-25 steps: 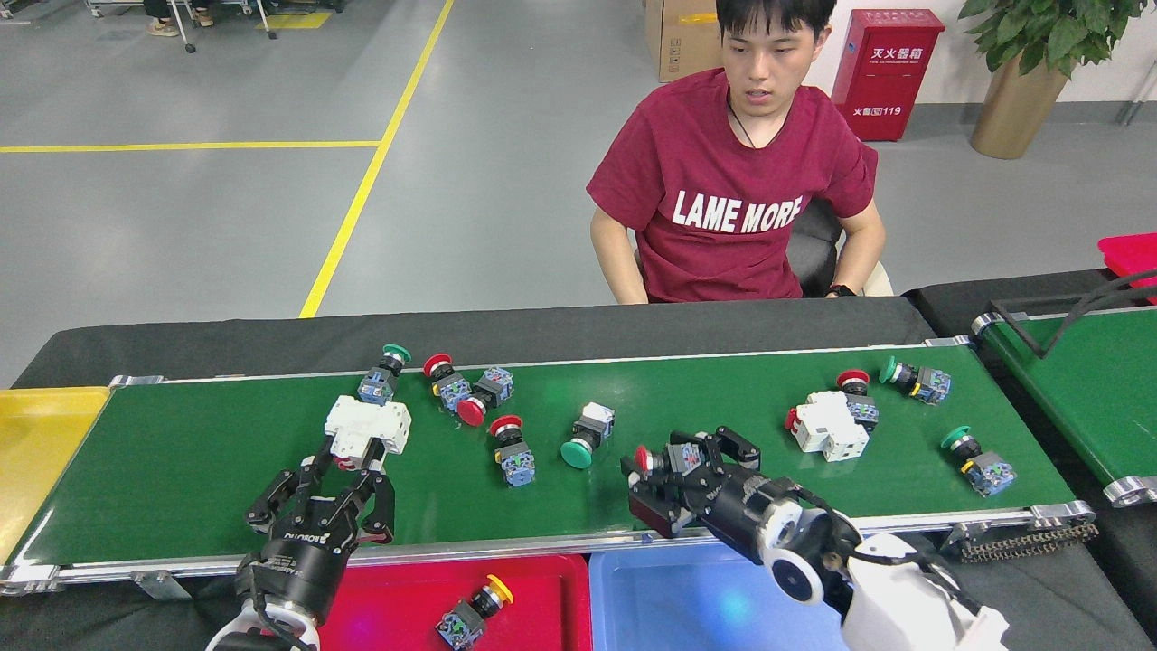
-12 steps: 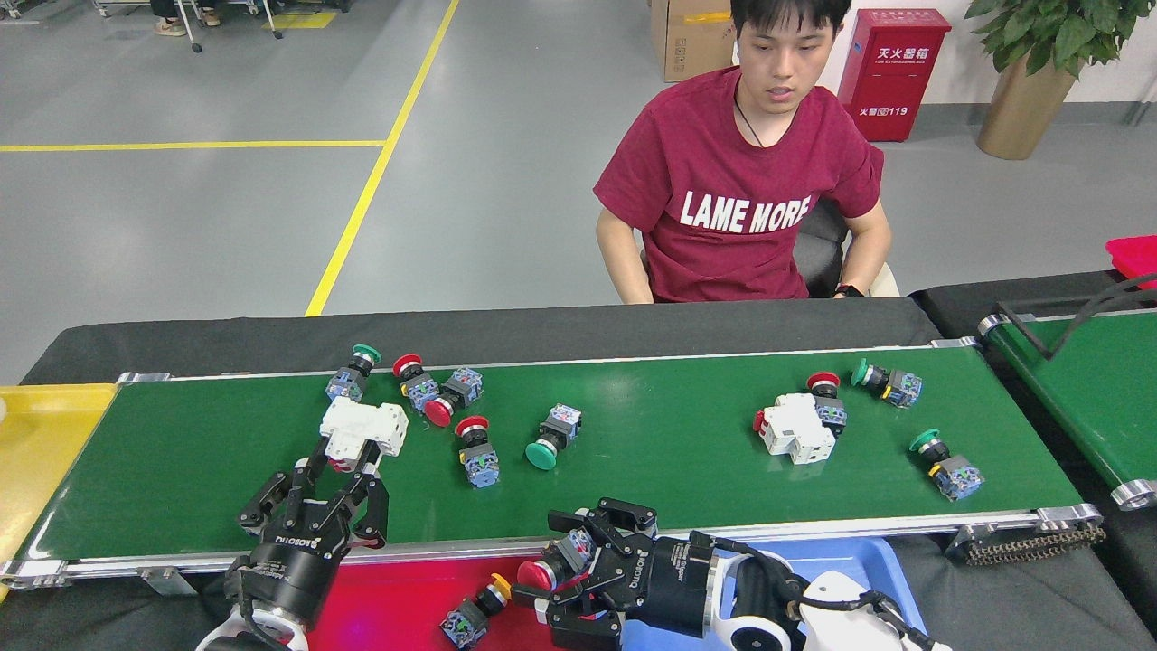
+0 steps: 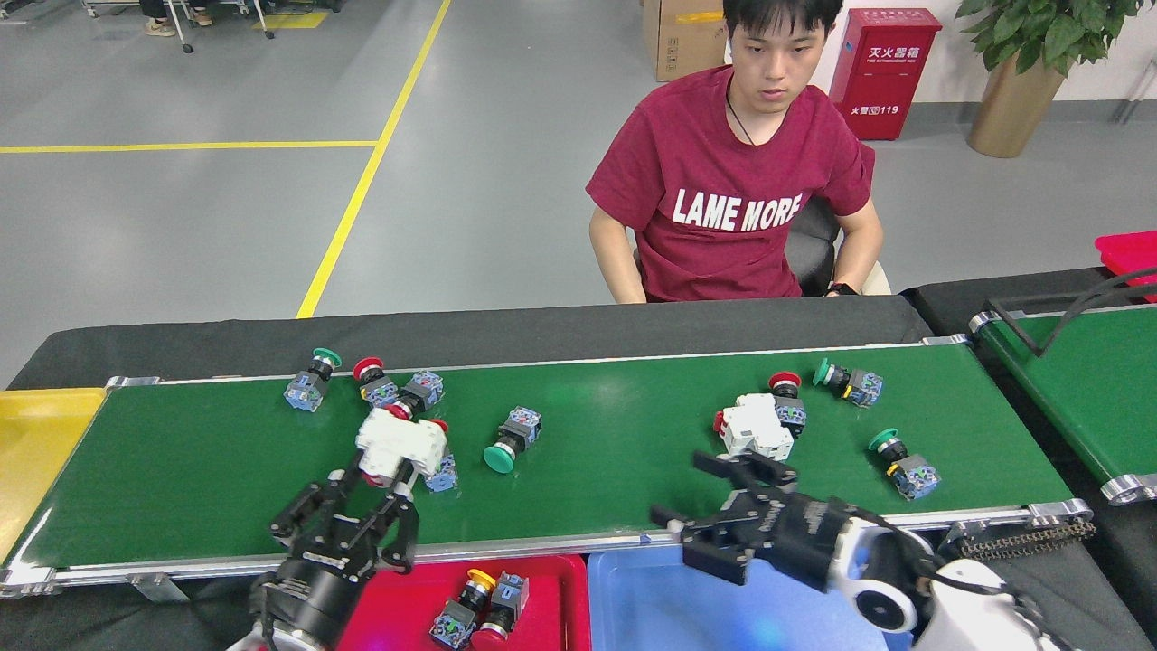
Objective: Pick switch part from conveyor to tray
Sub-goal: 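Grasp the white relay block with the right gripper and lift it, then lower the white relay into the blue tray and open the right gripper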
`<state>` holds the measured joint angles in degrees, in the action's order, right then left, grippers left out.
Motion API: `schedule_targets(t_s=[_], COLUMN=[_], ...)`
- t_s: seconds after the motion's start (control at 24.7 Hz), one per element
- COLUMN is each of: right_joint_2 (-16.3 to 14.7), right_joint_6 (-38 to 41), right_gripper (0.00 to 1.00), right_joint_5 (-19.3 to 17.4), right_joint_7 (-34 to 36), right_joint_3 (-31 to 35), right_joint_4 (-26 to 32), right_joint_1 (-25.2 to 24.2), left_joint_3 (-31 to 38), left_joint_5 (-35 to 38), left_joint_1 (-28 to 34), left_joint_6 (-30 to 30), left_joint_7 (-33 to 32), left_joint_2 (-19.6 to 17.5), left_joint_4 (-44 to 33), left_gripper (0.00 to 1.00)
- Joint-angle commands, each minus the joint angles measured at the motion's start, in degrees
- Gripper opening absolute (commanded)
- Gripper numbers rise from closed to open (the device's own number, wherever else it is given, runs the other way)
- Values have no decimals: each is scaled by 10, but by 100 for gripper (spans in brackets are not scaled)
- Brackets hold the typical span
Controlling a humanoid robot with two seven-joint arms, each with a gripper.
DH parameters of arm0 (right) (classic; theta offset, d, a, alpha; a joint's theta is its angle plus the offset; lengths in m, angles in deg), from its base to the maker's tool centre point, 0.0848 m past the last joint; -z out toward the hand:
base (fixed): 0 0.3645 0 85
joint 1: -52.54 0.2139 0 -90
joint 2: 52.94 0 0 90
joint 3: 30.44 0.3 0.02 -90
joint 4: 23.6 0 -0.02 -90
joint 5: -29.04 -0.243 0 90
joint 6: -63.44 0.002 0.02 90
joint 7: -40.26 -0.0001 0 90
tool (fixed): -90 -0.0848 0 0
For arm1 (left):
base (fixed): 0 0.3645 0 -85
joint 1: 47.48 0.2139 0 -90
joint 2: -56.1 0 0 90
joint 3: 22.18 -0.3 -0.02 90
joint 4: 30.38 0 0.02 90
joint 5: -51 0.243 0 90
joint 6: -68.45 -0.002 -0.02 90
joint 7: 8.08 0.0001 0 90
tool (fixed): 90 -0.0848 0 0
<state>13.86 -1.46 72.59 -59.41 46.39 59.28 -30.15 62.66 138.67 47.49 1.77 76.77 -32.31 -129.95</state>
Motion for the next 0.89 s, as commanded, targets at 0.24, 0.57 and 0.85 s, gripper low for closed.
schedule_targets(t_s=[0.24, 0.57, 0.85], right_joint_2=[-12, -27, -26], right_joint_6=[-201, -285, -277], right_gripper=[92, 96, 96], right_joint_5=[64, 68, 68], right_joint_7=[190, 226, 222], right_joint_3=[150, 90, 82], right_joint_4=[6, 6, 11], right_joint_1=[-85, -92, -97], left_joint_3=[-238, -264, -103], left_joint_5=[43, 75, 74], left_joint_1=[22, 34, 77], left_joint_6=[-16, -68, -136], left_joint_7=[0, -8, 30], left_joint_2=[10, 22, 22], left_joint_4=[-20, -14, -21], left_gripper=[3, 100, 100])
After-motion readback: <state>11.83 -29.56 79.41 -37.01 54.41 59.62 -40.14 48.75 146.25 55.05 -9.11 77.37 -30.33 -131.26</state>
